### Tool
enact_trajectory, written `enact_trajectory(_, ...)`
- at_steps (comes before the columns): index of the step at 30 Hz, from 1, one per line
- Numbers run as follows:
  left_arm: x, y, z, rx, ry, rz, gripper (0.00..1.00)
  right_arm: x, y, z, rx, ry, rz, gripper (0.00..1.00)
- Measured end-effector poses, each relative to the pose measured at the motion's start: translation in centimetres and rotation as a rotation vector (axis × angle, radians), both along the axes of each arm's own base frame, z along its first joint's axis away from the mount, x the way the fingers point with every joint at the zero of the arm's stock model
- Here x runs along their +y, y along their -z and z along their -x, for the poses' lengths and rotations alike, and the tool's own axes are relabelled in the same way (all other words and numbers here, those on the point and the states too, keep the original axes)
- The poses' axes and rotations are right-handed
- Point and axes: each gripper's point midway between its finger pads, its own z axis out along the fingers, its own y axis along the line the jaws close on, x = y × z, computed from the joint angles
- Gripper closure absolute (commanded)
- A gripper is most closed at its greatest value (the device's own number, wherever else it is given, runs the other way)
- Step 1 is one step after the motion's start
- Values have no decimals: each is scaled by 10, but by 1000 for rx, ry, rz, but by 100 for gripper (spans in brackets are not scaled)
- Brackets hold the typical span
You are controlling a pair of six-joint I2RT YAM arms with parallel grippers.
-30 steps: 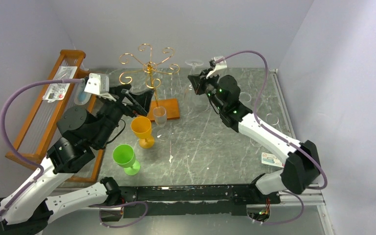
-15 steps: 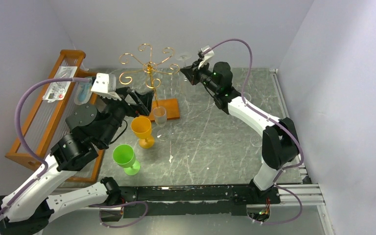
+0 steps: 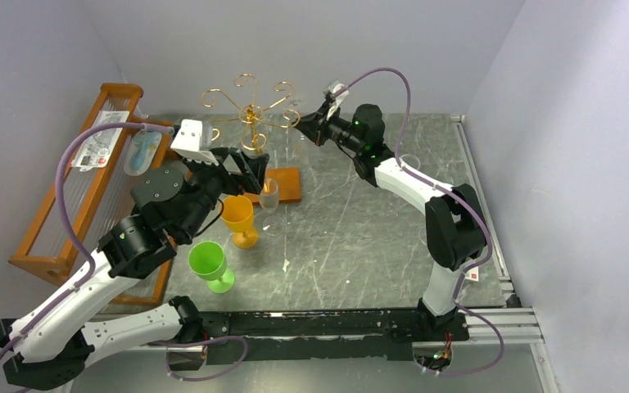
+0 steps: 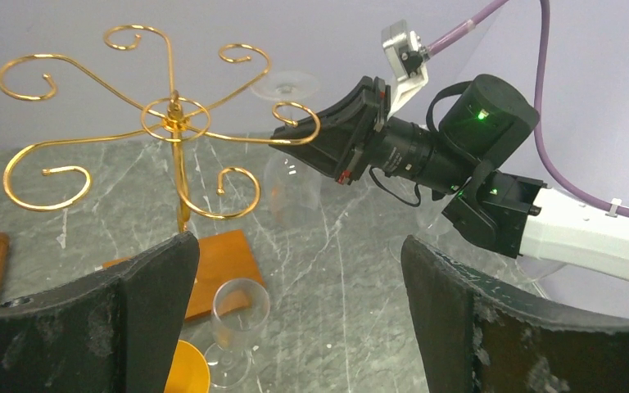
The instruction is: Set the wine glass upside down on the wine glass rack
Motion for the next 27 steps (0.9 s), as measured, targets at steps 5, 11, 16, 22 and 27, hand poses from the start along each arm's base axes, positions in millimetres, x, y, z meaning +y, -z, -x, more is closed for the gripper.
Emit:
enact_trajectory(5, -5, 4, -1, 15, 11, -3, 3, 2, -16, 2, -18, -19, -66, 100)
enact_trajectory(11, -8, 8, -2, 24, 14, -9, 3, 7, -34, 10, -60, -77, -122, 100)
enact_trajectory(16, -8, 8, -2, 27, 14, -7, 3, 8, -34, 13, -68, -101, -121, 100)
enact_trajectory(22, -10, 10, -4, 31, 14, -11, 3, 8, -30, 14, -73, -117, -101, 100)
enact_trajectory(27, -13, 15, -6, 43, 13, -24, 3, 14, -24, 12, -65, -147, -80, 100)
